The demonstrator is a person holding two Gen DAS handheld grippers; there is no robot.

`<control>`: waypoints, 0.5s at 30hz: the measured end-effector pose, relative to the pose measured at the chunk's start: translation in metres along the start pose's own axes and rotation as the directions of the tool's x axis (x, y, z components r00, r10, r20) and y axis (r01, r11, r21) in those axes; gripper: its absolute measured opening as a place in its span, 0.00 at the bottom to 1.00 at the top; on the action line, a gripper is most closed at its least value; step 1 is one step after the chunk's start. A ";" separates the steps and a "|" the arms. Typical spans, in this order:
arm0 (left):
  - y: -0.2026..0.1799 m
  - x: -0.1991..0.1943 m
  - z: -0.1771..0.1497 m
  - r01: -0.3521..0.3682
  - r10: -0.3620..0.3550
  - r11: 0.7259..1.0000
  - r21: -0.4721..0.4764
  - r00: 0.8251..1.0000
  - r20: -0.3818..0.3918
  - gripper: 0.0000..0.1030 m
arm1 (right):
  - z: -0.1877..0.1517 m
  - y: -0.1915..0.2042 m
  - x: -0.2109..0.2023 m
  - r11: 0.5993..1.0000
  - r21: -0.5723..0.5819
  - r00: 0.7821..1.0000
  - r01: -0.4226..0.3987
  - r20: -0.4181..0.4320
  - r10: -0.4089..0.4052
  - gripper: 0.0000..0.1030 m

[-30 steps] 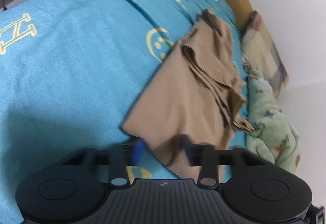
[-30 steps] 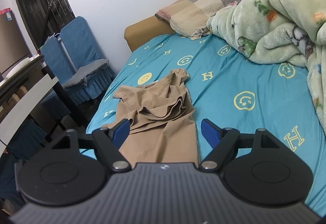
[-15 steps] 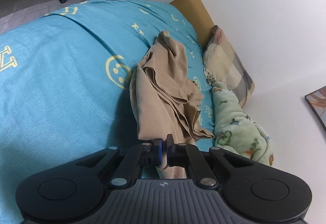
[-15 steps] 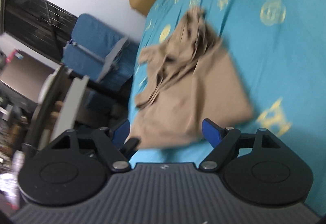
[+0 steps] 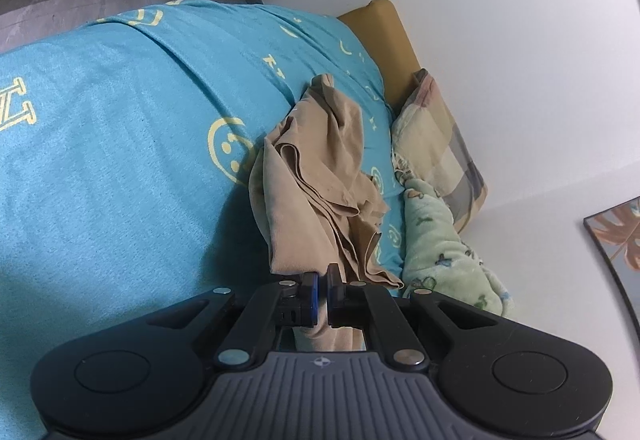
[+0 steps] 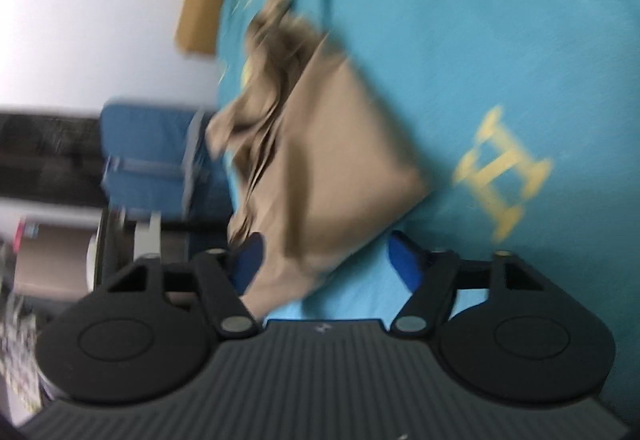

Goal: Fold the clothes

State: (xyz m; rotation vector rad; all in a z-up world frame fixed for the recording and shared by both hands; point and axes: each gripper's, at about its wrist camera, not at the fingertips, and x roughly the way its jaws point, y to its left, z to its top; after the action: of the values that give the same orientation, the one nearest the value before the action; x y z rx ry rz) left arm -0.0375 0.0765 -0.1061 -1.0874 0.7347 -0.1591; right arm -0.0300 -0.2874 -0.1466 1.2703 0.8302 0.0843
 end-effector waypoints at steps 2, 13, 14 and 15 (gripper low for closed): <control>0.000 0.002 0.000 0.004 -0.004 1.000 0.000 1.000 0.000 0.03 | 0.002 -0.003 -0.007 1.000 0.015 0.998 0.023 0.053 -0.023 0.51; -0.015 -0.012 0.000 0.054 -0.055 0.997 0.061 0.998 0.021 0.03 | -0.001 0.025 -0.031 0.978 -0.207 0.988 0.013 0.156 0.020 0.07; -0.020 -0.020 -0.002 0.066 -0.069 0.995 0.079 0.997 0.026 0.03 | -0.004 0.031 -0.038 0.970 -0.244 0.984 0.004 0.171 0.039 0.06; -0.025 -0.028 -0.004 0.079 -0.082 0.992 0.097 0.996 0.031 0.03 | -0.006 0.038 -0.044 0.960 -0.279 0.981 -0.003 0.185 0.057 0.06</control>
State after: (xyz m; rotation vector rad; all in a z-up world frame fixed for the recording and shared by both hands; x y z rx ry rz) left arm -0.0555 0.0743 -0.0727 -1.0268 0.6461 -0.2412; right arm -0.0510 -0.2913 -0.0919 1.0079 0.6093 0.0979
